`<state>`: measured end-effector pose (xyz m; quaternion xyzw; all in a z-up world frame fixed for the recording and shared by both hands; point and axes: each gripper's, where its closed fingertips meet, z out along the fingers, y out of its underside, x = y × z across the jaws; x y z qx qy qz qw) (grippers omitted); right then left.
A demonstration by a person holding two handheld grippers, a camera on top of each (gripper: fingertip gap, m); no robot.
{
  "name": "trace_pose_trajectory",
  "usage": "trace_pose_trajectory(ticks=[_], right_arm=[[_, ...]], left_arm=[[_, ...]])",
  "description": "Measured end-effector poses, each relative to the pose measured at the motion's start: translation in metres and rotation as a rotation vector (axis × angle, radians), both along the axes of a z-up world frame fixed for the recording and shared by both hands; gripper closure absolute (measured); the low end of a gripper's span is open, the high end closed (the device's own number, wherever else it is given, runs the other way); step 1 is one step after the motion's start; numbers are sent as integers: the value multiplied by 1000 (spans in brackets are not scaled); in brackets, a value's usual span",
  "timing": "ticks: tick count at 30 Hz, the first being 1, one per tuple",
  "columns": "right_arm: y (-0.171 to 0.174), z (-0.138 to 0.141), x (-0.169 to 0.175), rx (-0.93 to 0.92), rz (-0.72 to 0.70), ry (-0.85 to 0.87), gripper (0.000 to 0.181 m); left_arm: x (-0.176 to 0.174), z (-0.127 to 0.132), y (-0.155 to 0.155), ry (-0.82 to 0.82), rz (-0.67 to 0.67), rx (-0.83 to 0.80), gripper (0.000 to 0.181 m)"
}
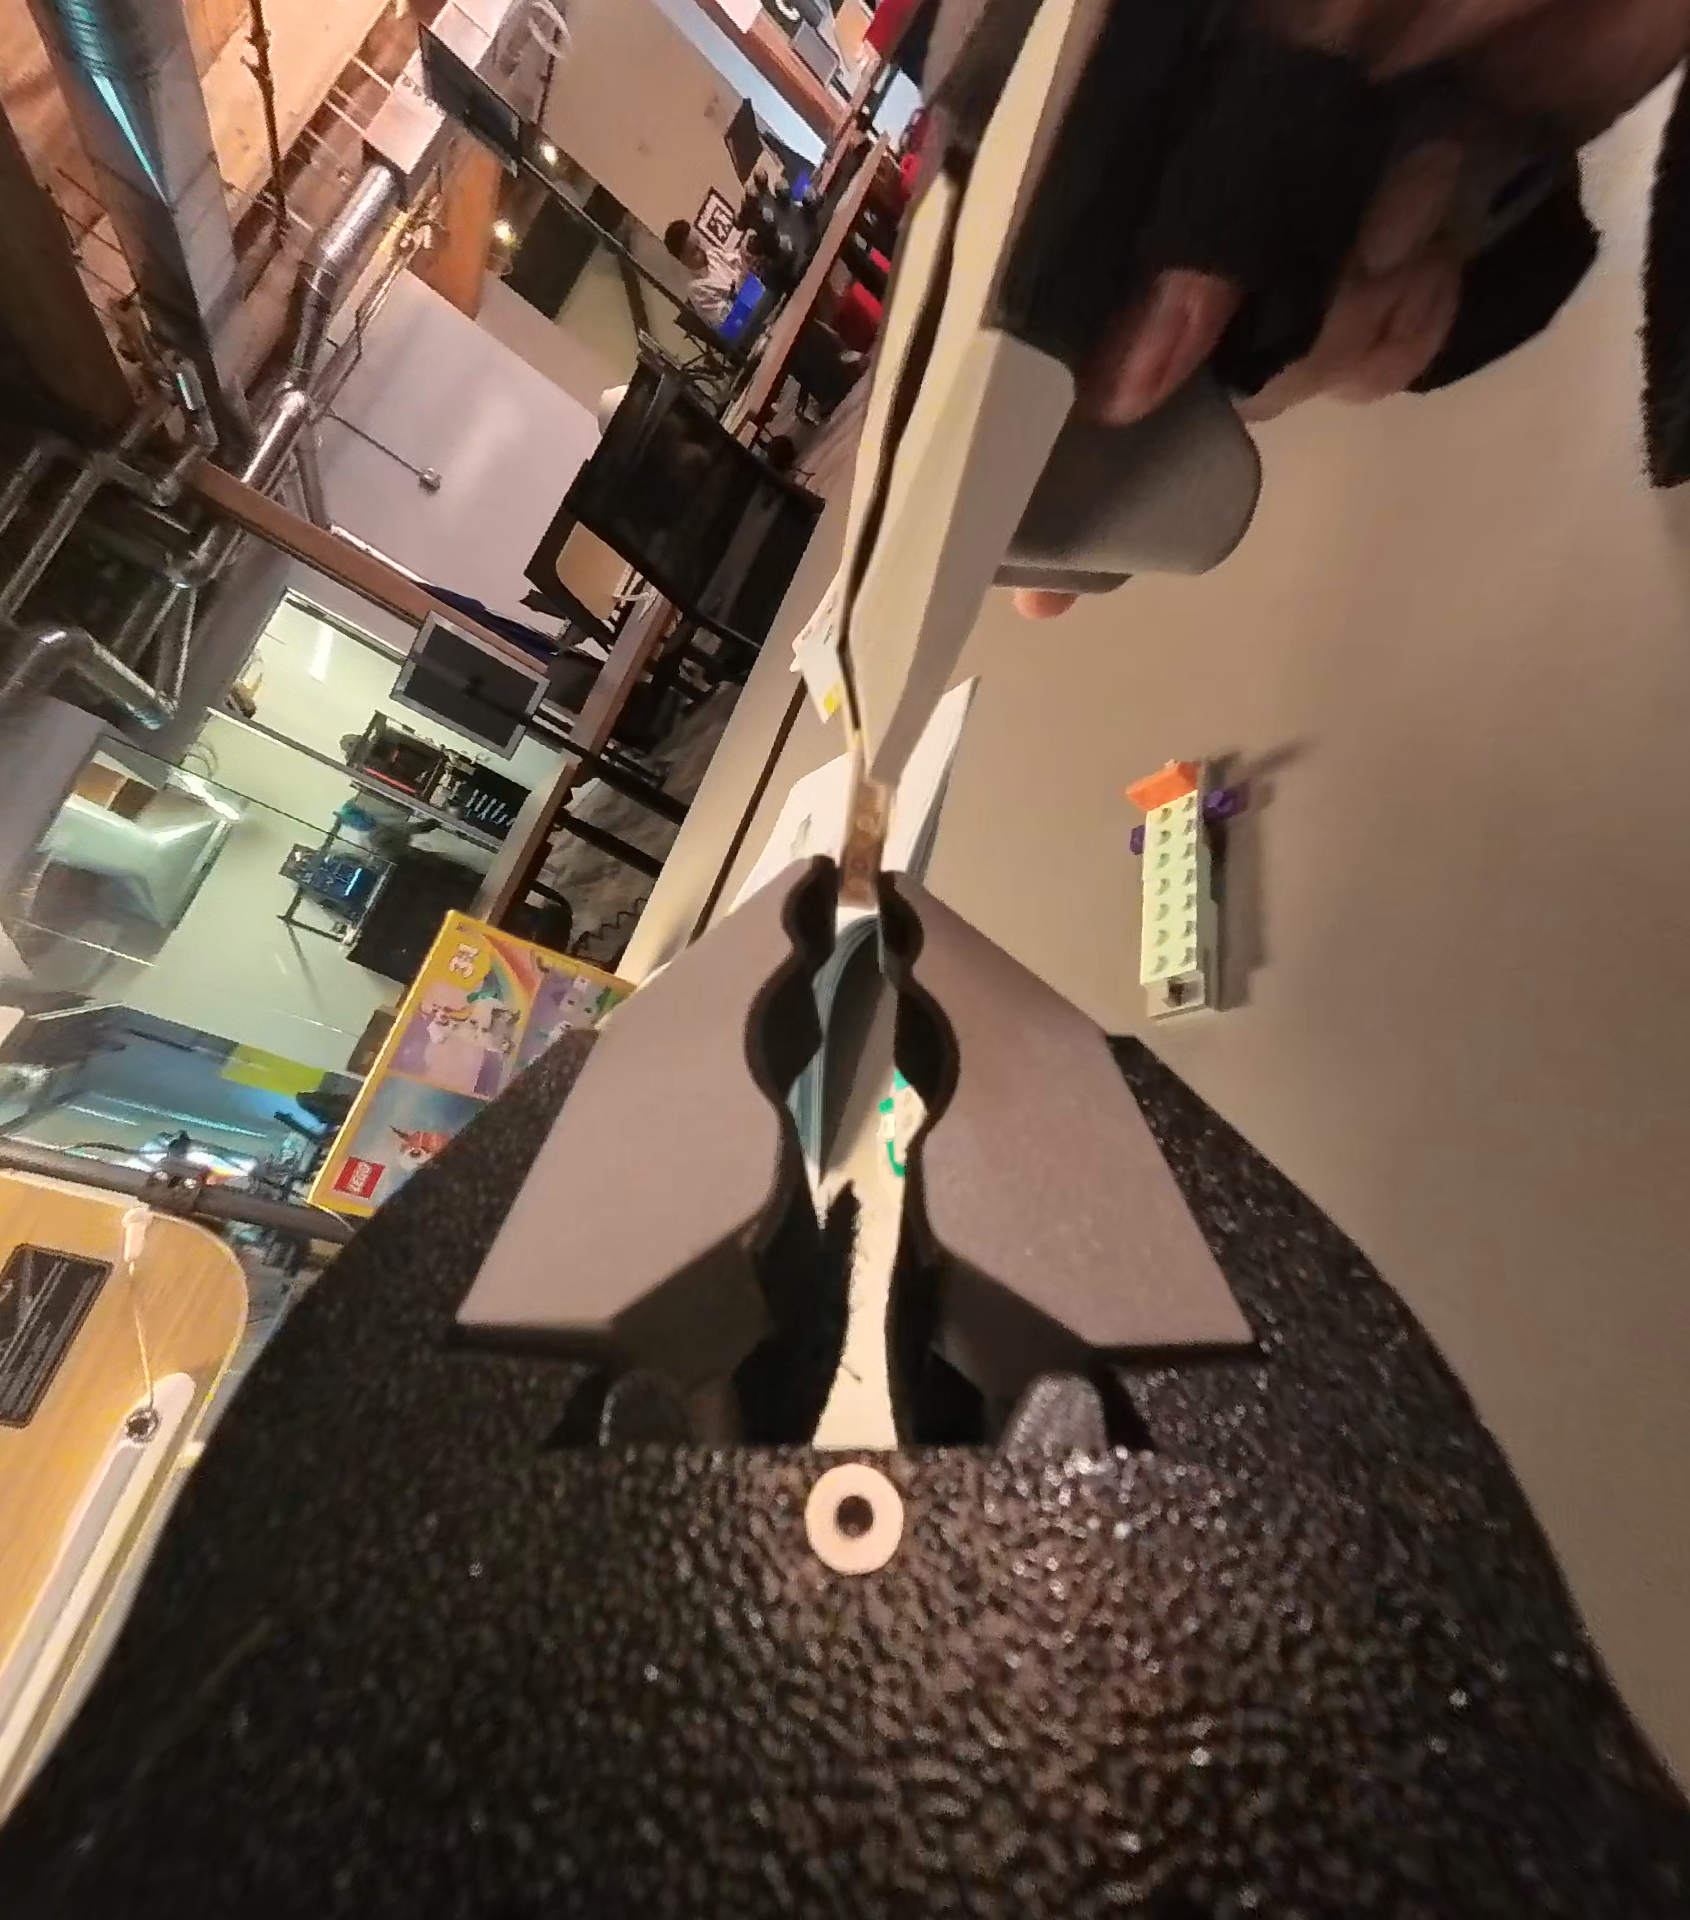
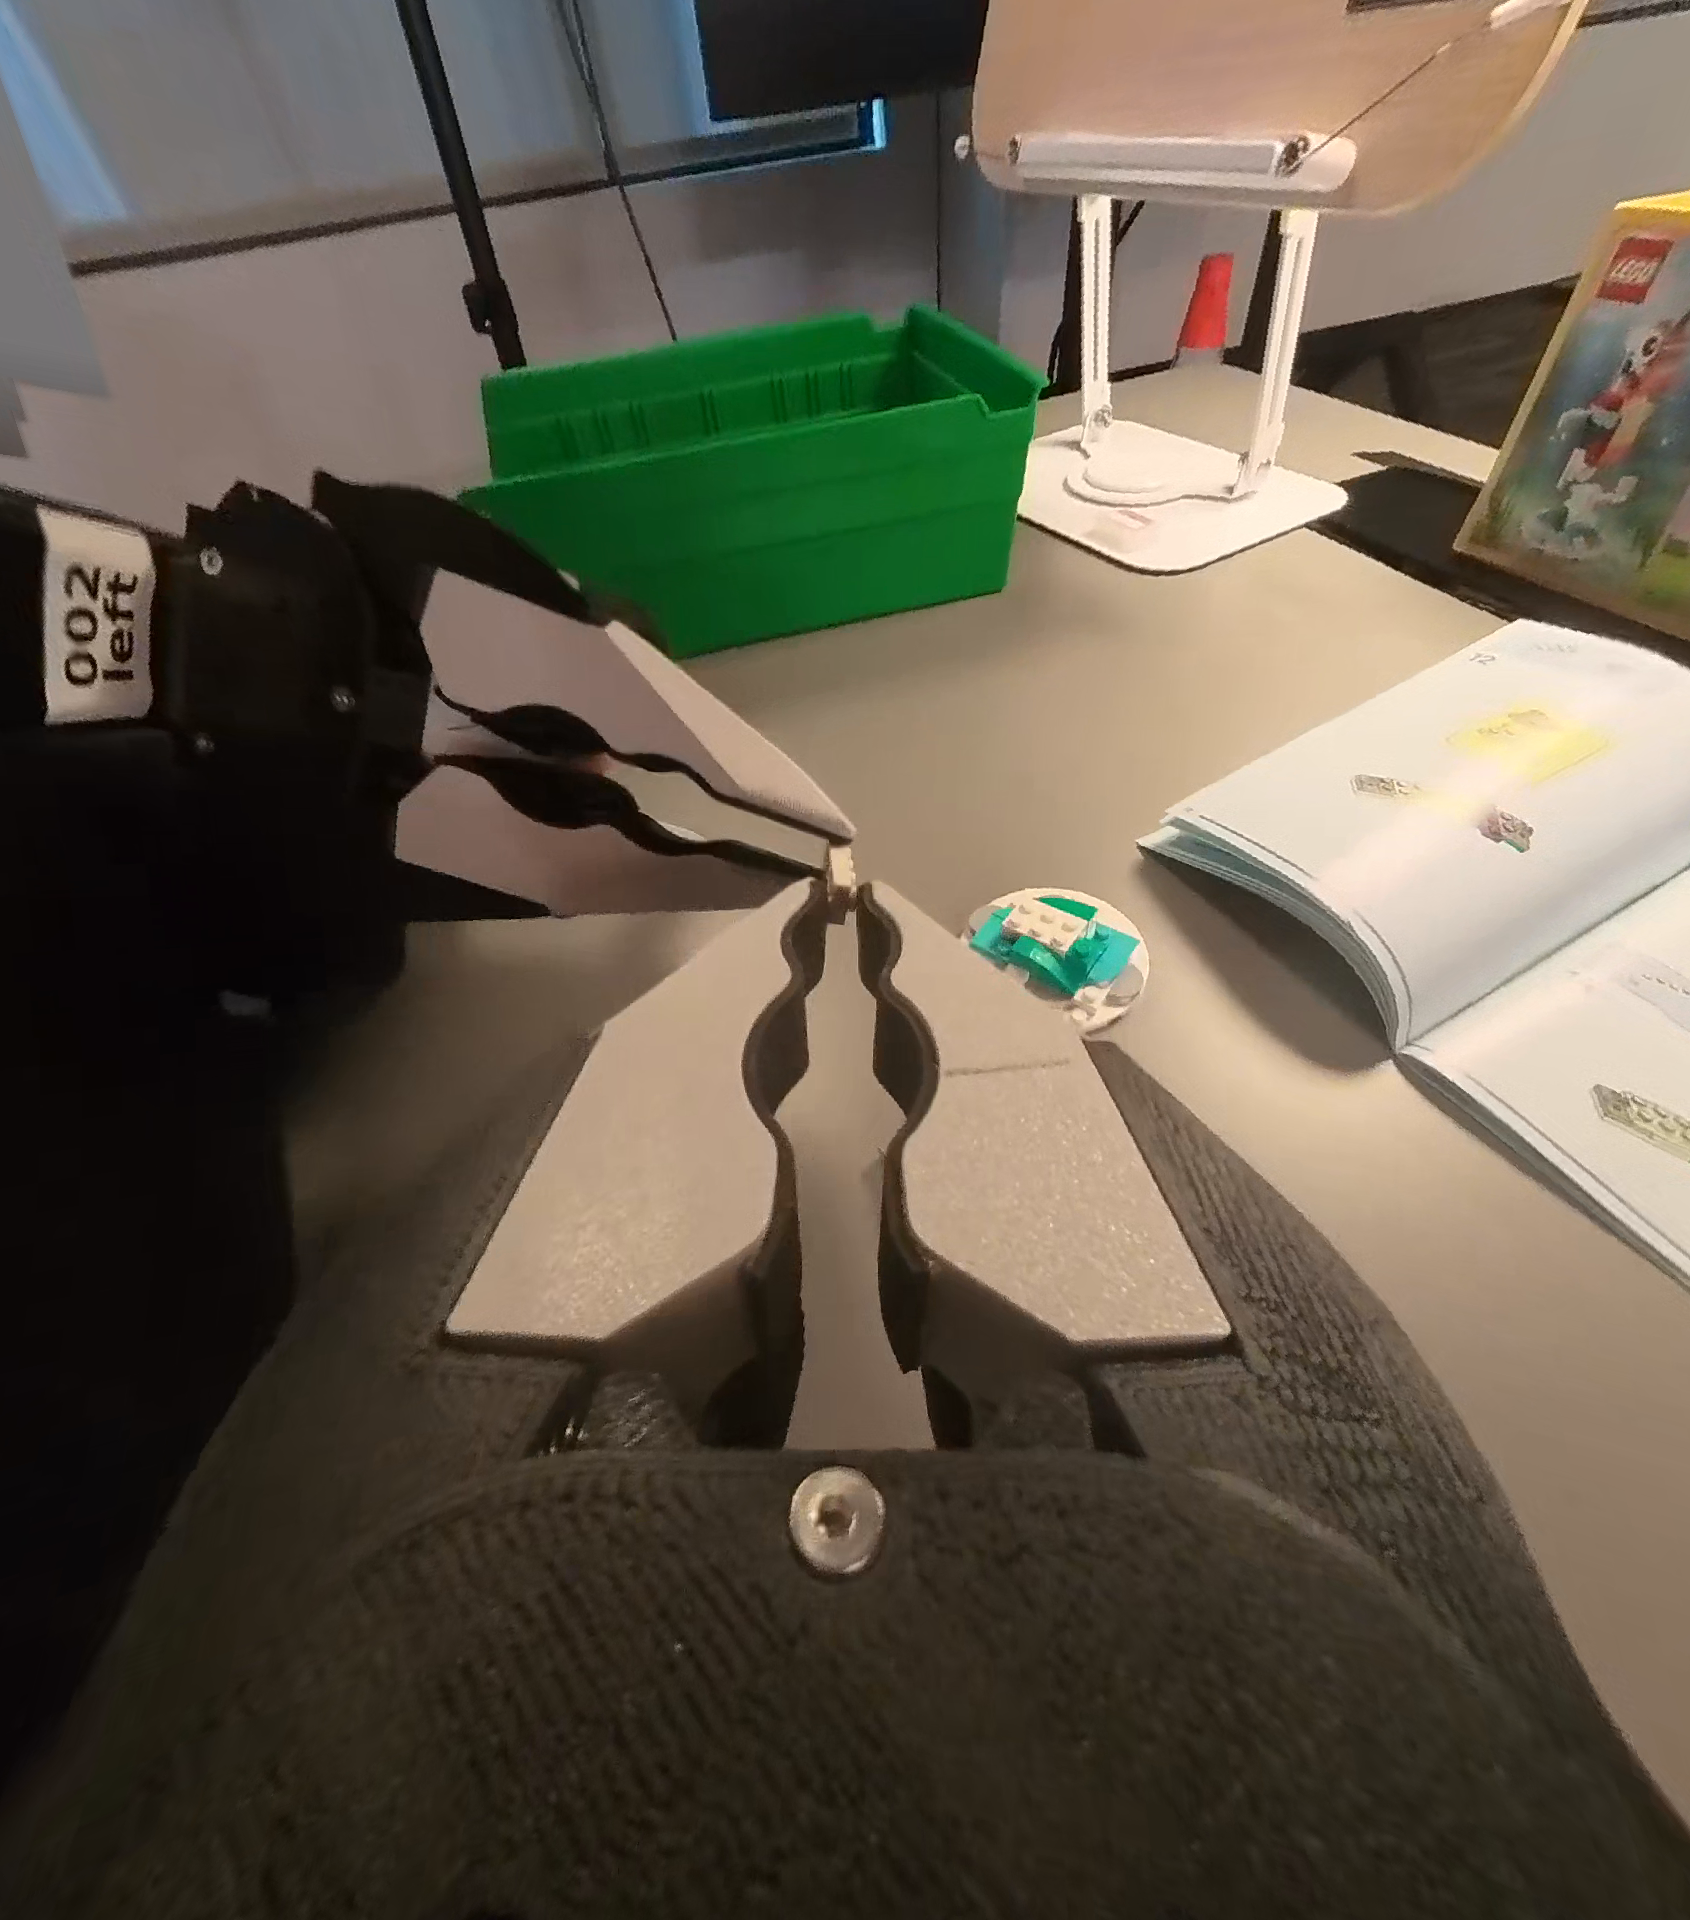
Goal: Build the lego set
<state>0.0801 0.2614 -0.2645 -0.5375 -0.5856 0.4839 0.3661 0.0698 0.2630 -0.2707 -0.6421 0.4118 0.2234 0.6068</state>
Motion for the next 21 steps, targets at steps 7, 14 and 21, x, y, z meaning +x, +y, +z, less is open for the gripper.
trace_pose_trajectory(ticks=[7, 14, 21], right_arm=[[-18, 19, 23, 501, 198, 188, 179], [-41, 33, 39, 893, 353, 312, 179], [-49, 32, 44, 994, 433, 306, 179]], left_arm=[[27, 11, -13, -629, -279, -307, 148], [42, 29, -39, -1329, -650, -874, 159], [51, 37, -50, -1496, -794, -1009, 166]])
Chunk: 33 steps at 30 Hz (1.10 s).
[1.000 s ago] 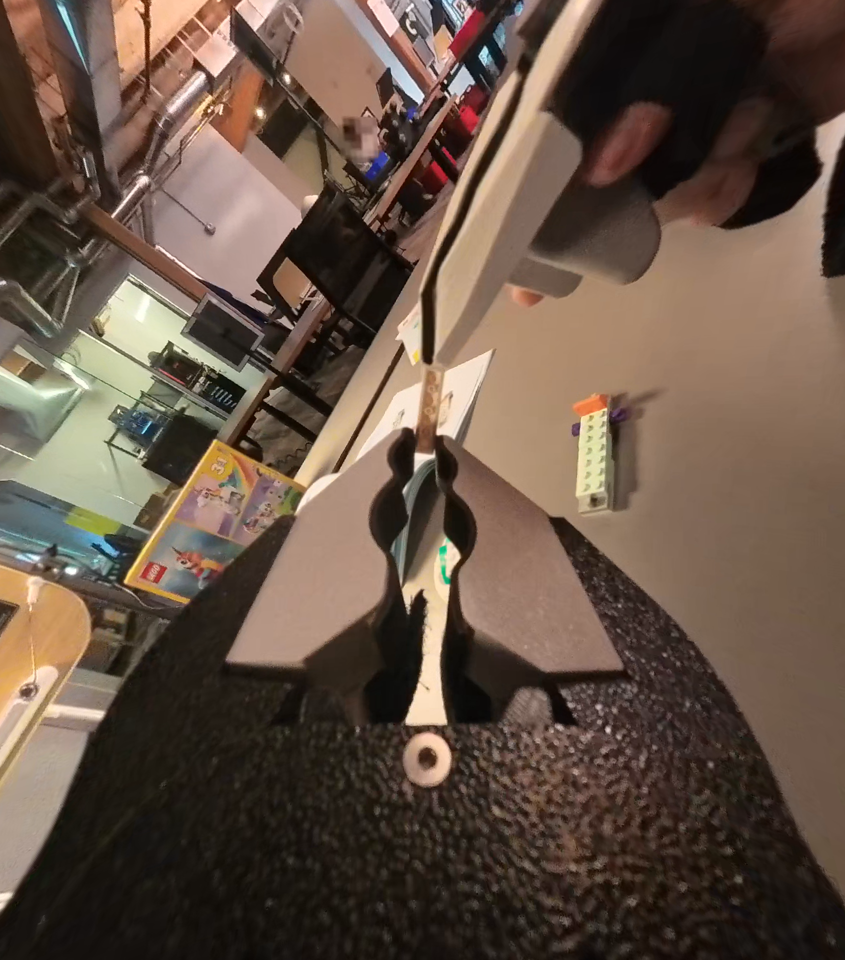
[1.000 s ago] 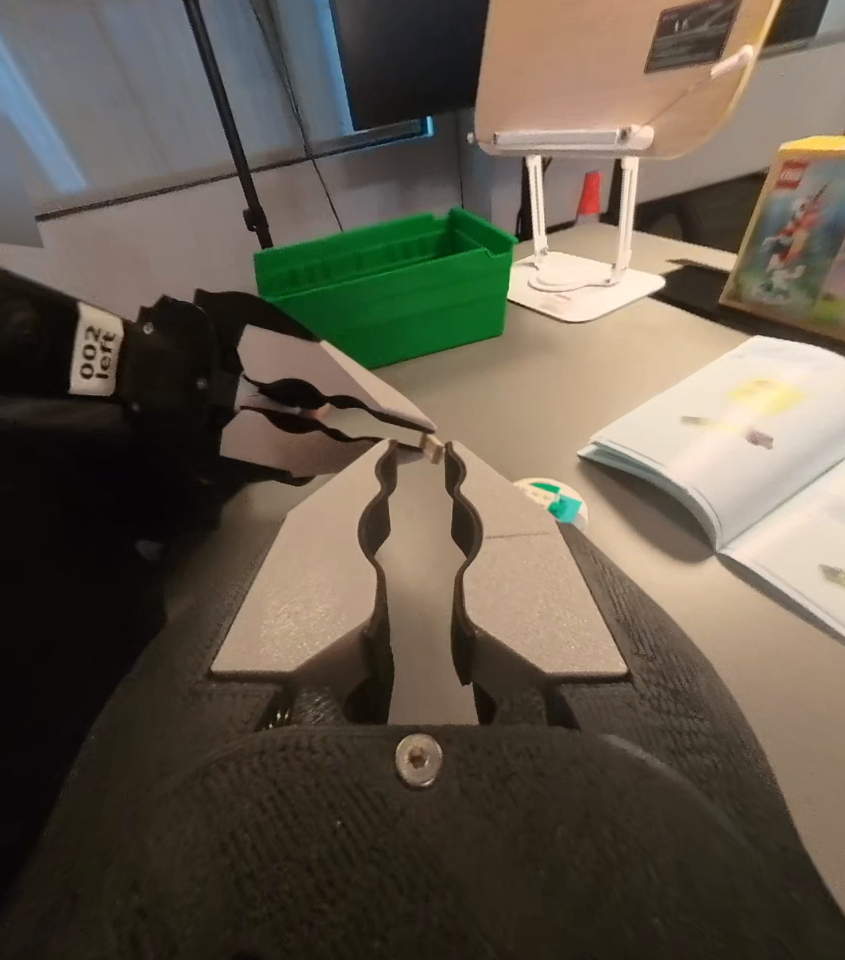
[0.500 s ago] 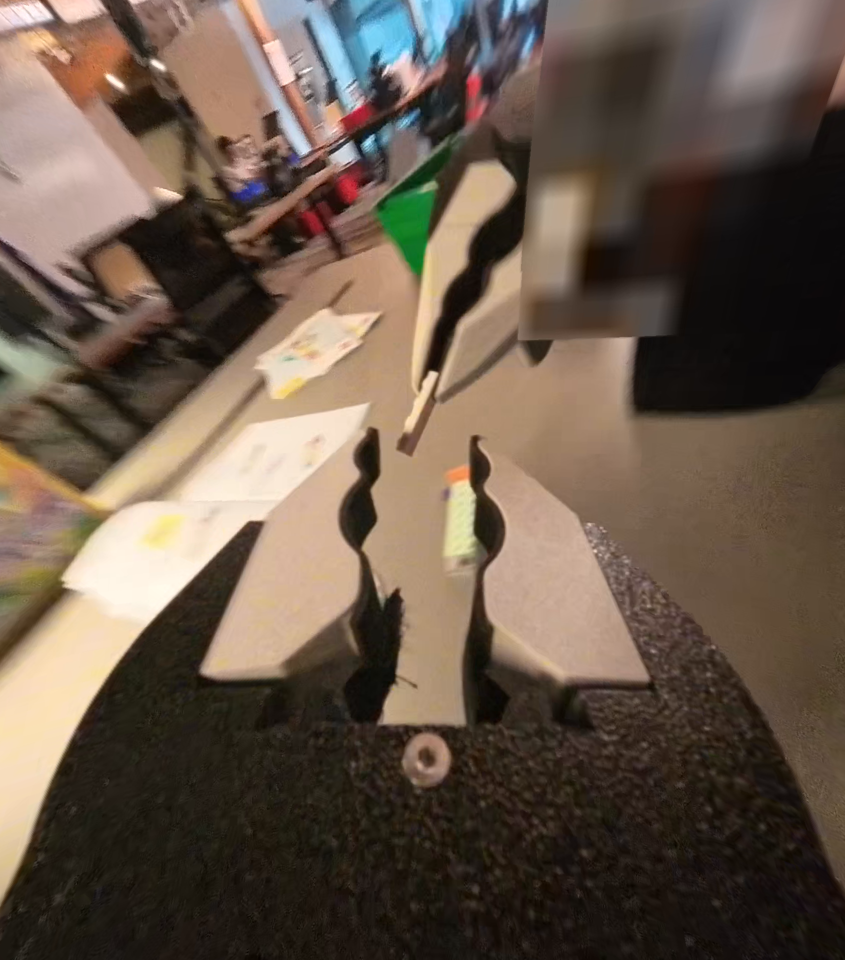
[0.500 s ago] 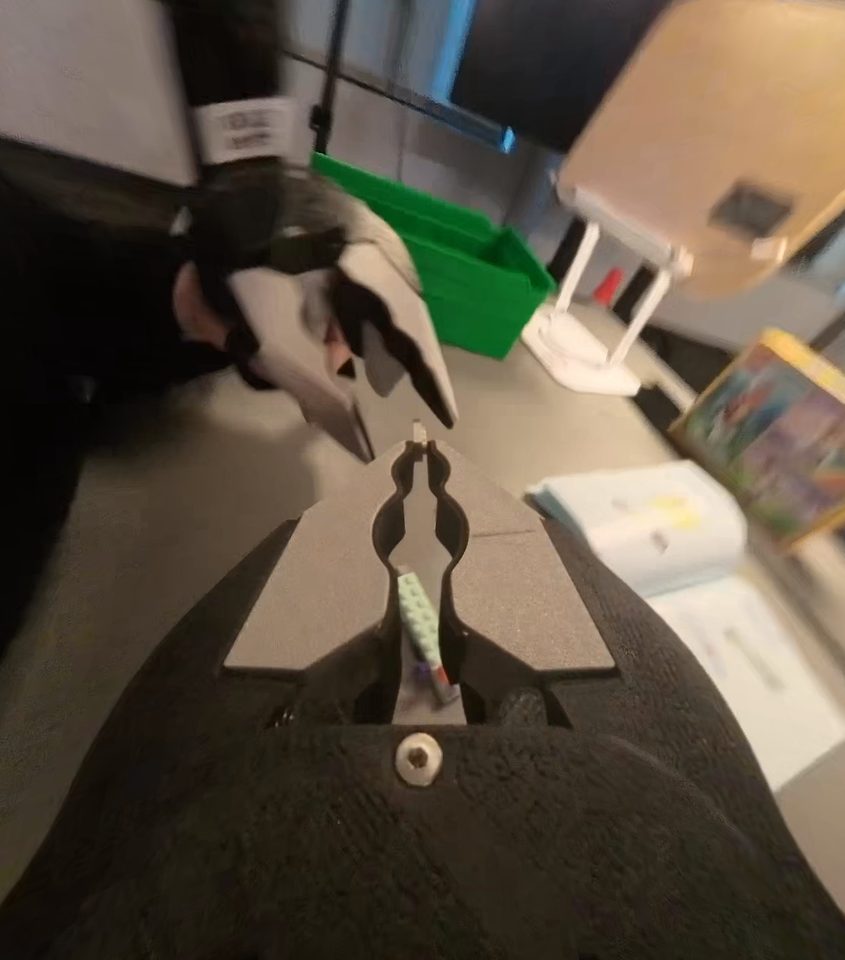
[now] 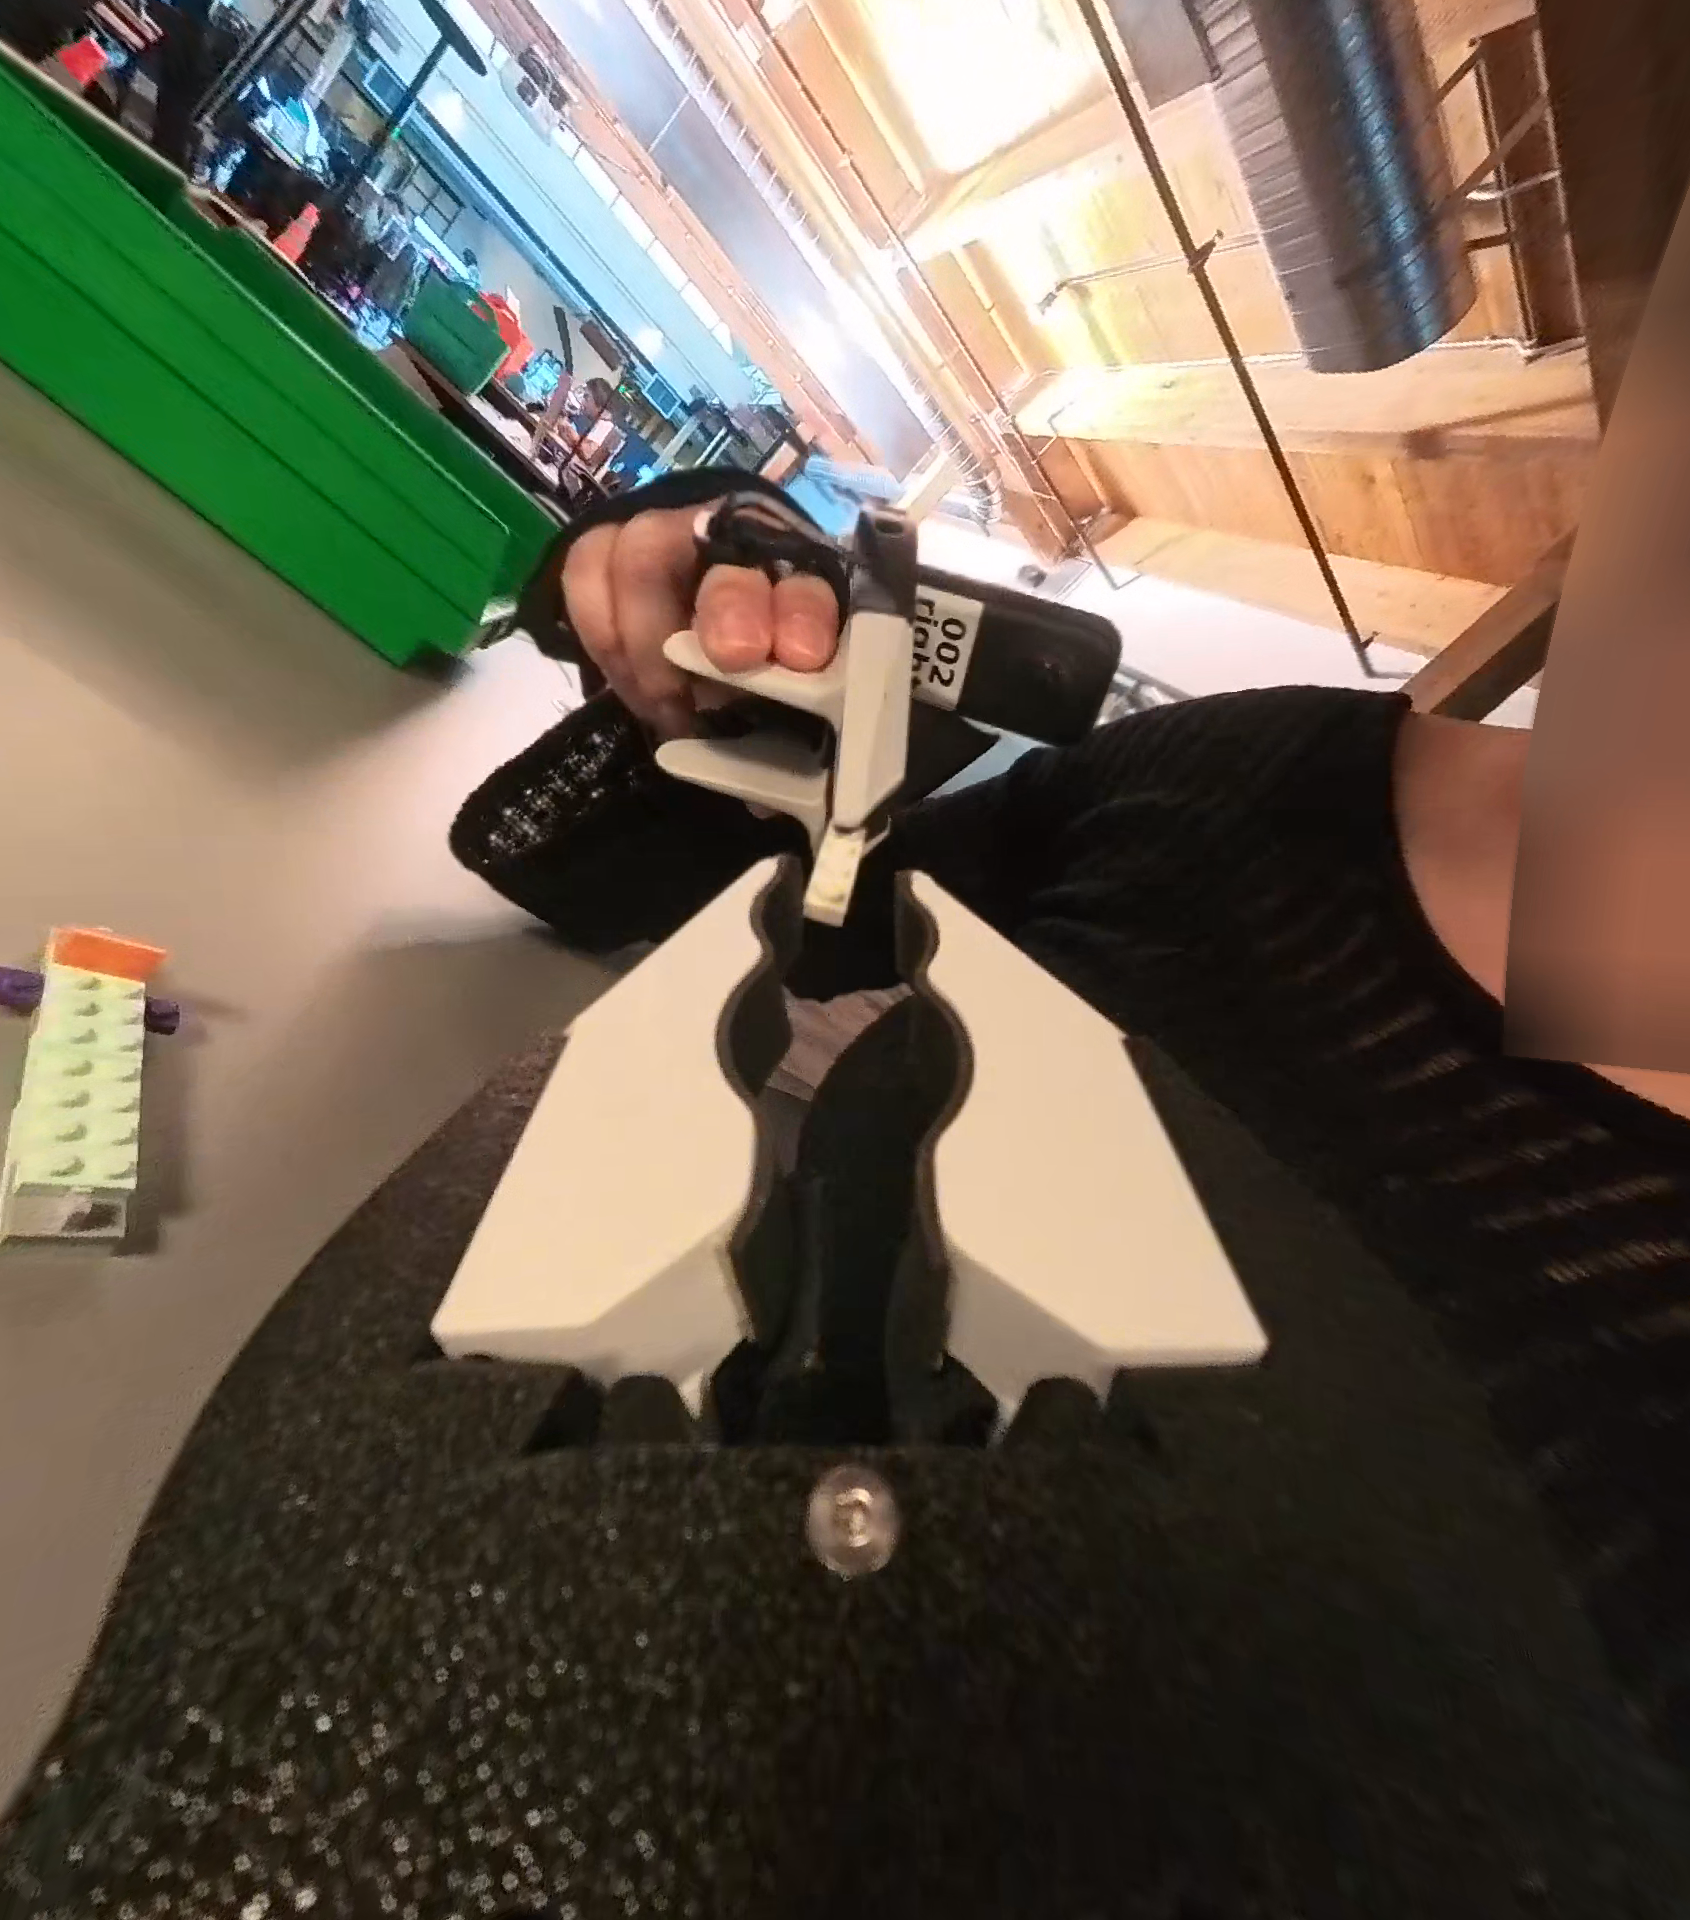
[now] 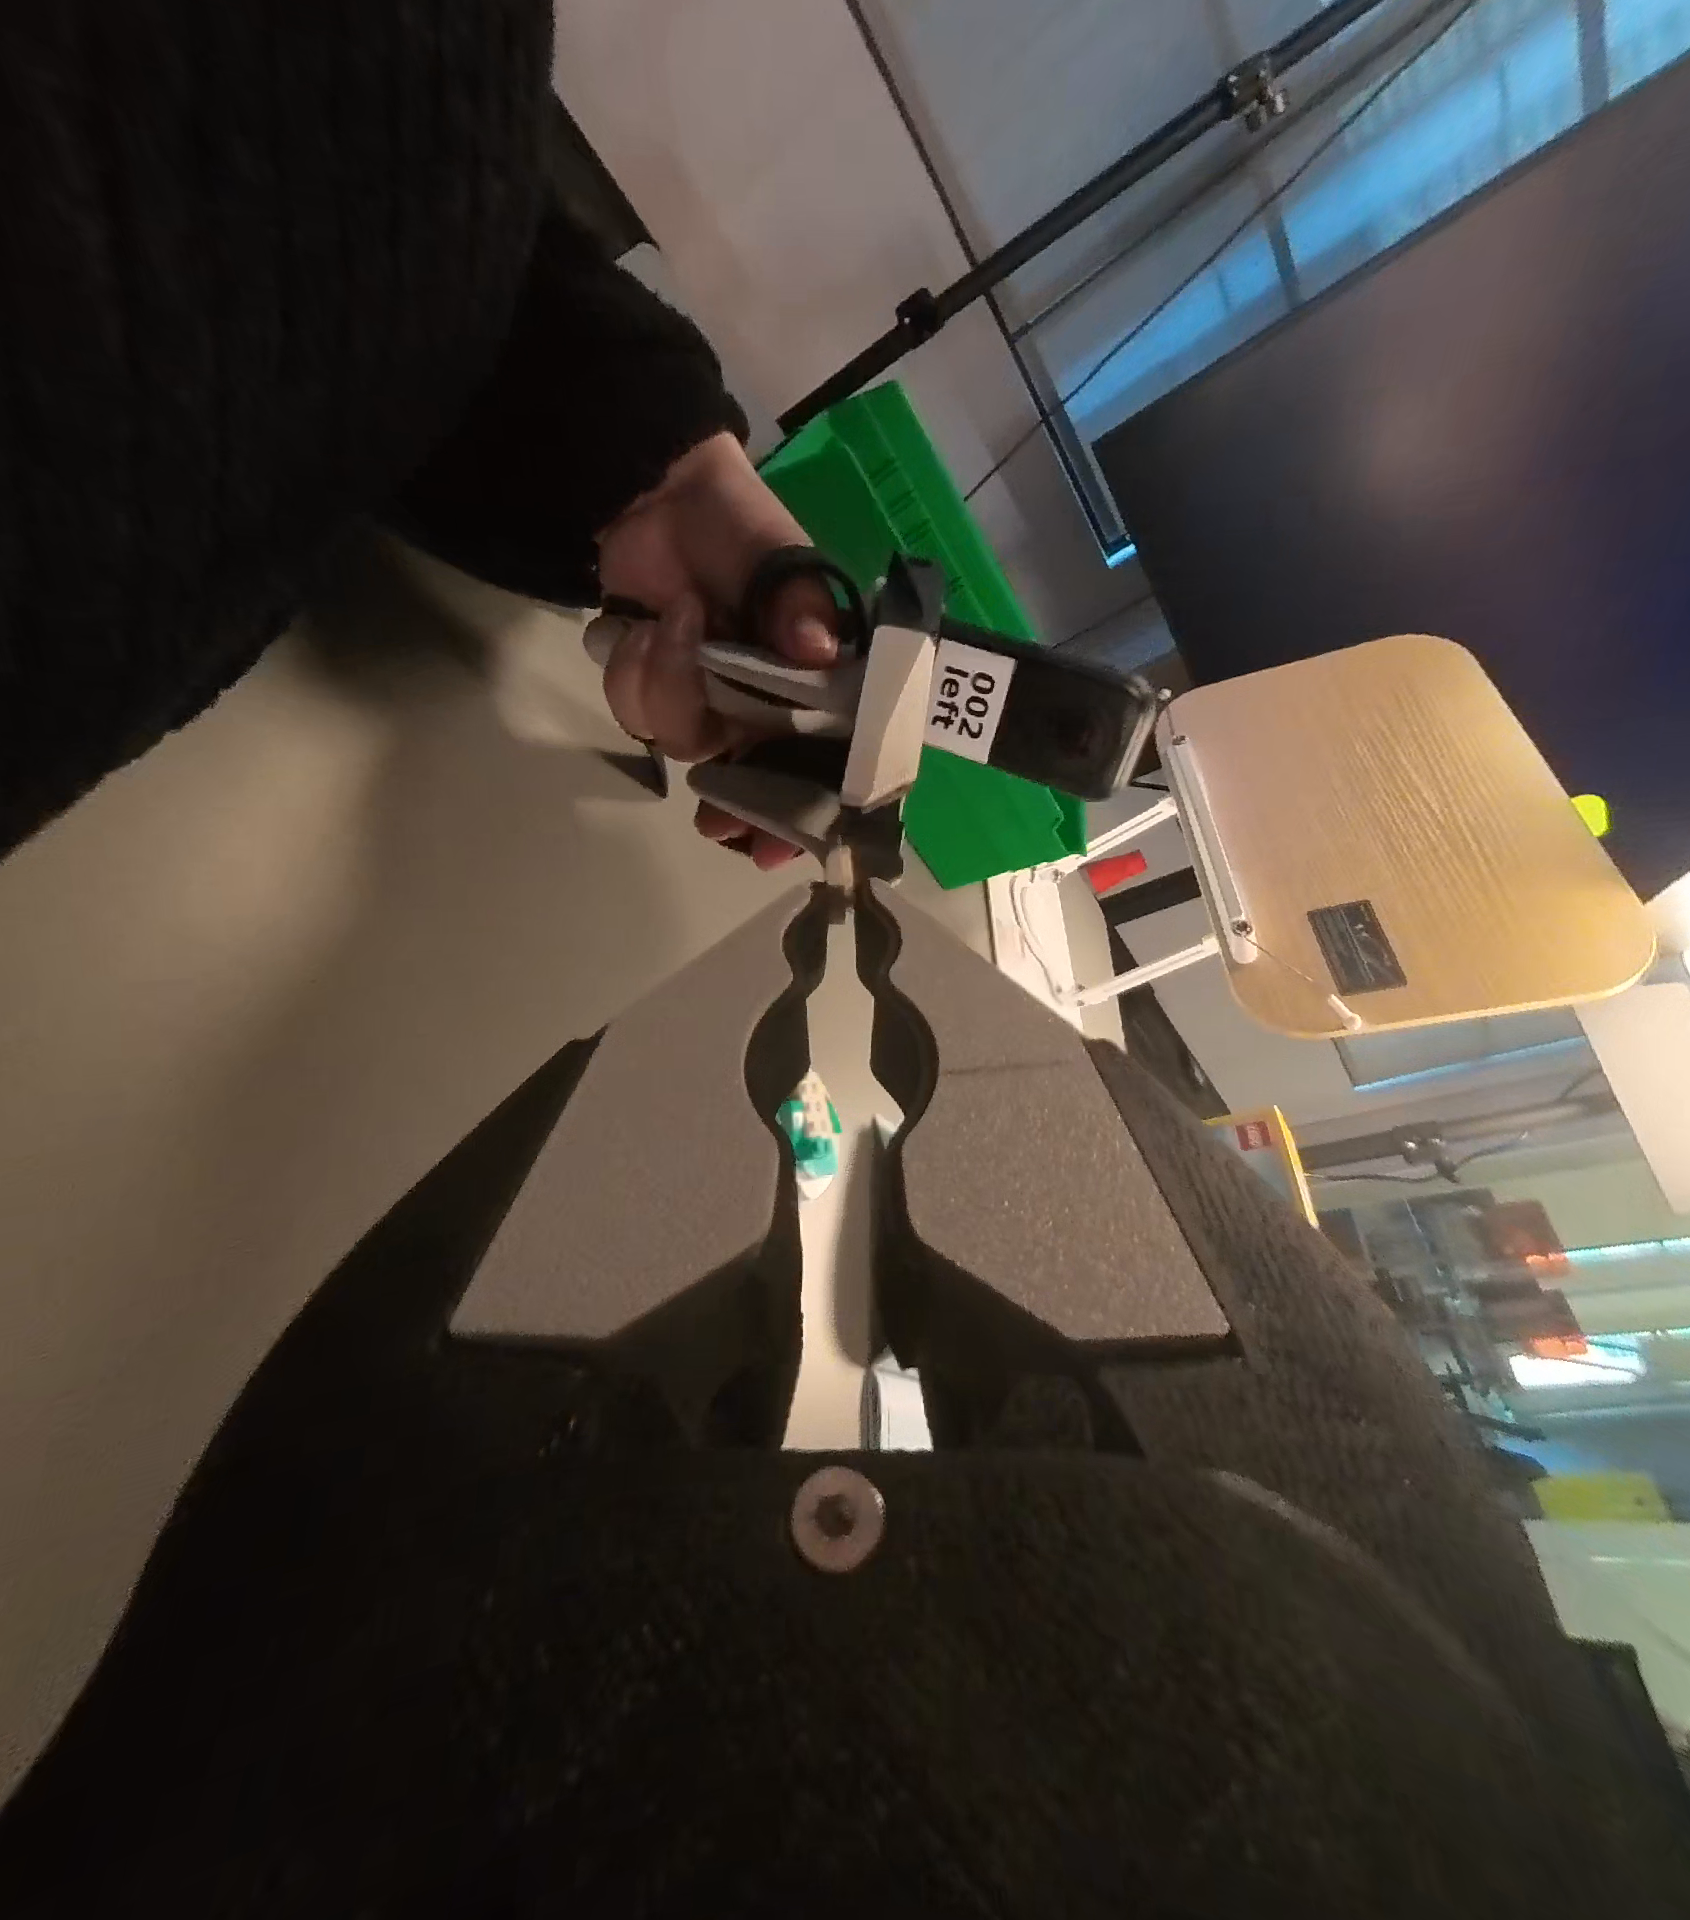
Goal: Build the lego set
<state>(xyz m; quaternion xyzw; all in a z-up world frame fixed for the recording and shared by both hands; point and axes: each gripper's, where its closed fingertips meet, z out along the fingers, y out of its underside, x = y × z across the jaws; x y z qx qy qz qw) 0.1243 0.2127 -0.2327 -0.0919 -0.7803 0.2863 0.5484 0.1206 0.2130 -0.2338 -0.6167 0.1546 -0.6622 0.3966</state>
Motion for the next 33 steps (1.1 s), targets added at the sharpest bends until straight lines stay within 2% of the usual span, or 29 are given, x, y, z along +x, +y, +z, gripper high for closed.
trace_pose_trajectory(ticks=[3, 8, 9, 11, 13, 18, 20, 23, 27, 33], right_arm=[[-2, -1, 2, -1, 19, -9, 179], [2, -8, 2, -40, -11, -39, 178], [7, -11, 1, -64, -39, -62, 176], [21, -26, 0, -117, -102, -160, 154], [39, -45, 4, -209, -147, -290, 141], [89, -102, 9, -358, -220, -540, 146], [98, -115, 7, -426, -200, -598, 149], [102, -122, 3, -507, -136, -658, 152], [104, -131, -2, -508, -81, -720, 151], [99, -142, -2, -461, -19, -796, 151]], left_arm=[[3, -5, 0, 35, -5, -5, 173], [4, -10, 0, 84, -9, 16, 175], [3, -11, 3, 100, 17, 29, 176], [-2, -14, 12, 129, 85, 59, 176], [-10, -25, 26, 208, 192, 84, 176], [-30, -67, 53, 585, 429, 163, 175], [-33, -81, 58, 750, 472, 216, 175], [-26, -93, 62, 868, 465, 270, 176], [-22, -106, 68, 946, 455, 287, 176], [-23, -112, 76, 1010, 477, 308, 176]])
